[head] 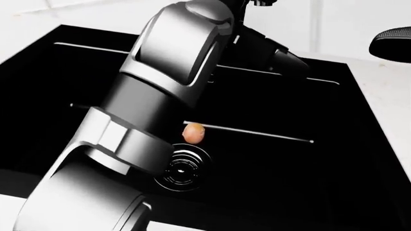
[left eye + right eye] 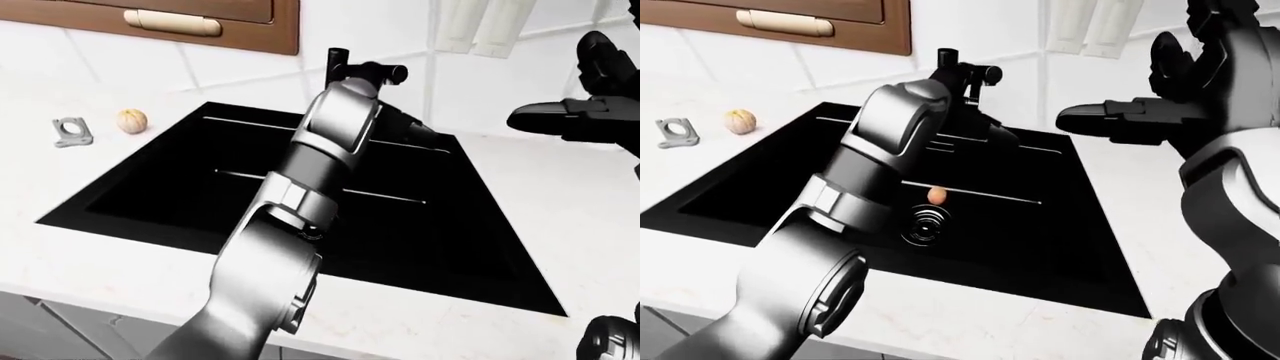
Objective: Turn the sink spout to the right.
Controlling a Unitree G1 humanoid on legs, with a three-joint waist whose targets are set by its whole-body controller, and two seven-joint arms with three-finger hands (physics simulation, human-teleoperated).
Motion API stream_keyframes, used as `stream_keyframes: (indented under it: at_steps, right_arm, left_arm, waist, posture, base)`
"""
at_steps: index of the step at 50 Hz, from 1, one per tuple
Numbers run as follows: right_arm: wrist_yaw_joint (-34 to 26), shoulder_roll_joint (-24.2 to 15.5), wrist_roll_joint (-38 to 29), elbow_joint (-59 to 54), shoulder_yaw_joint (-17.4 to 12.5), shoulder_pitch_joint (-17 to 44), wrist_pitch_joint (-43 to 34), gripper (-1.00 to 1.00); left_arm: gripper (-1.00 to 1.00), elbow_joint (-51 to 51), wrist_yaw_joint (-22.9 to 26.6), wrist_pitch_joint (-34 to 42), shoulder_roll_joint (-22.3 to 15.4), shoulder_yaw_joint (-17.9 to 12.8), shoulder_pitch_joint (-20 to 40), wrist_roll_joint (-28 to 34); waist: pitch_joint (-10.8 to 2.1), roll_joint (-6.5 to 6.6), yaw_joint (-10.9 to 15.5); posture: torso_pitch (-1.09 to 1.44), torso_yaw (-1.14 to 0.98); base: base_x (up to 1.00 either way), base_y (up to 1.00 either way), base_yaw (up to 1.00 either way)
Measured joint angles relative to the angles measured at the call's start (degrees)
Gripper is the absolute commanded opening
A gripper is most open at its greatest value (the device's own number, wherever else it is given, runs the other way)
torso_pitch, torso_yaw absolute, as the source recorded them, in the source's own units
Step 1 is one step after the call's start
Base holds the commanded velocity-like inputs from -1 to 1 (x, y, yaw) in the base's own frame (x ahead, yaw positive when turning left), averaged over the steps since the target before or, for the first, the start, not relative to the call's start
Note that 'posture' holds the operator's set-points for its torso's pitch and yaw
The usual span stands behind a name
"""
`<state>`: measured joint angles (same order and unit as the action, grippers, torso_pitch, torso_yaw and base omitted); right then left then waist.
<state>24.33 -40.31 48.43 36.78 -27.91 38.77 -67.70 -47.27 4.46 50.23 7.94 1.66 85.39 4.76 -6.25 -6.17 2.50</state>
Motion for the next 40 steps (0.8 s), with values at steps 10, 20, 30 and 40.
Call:
stream_keyframes:
  at_steps: [10,20,30,40]
  right_arm:
    - [1.4,-3.0,3.6,-1.5,-1.0,0.0,1.1,1.00]
    - [3.2,-4.8,6.5,-2.0,-0.5,-1.0,3.5,1.00]
    - [4.6,-5.6,8.0,-2.2,0.0,-0.9,4.1,1.00]
    - [5.5,-6.2,9.2,-2.0,0.2,-1.1,4.6,1.00]
  left_arm:
    - [1.00,-6.8,1.2,-1.7,0.4,0.0,4.0,0.8]
    - [1.00,-7.0,2.6,-2.5,0.9,0.1,4.2,1.4]
    - [1.00,-9.2,-1.0,-4.3,-3.6,-2.7,7.4,0.9]
    - [1.00,-8.8,-1.6,-4.1,-2.9,-2.1,6.8,-0.3]
  waist:
    - [0.09,-0.53,0.3]
    - [0.16,-0.93,0.2]
    - [0.29,-0.76,0.3]
    - [0.23,-0.86,0.4]
  posture:
    - [-0.23,0.00]
    - [-0.23,0.00]
    - [-0.23,0.00]
    - [-0.23,0.00]
  base:
    - [0.00,0.00,0.00]
    - [0.00,0.00,0.00]
    - [0.00,0.00,0.00]
    - [0.00,0.00,0.00]
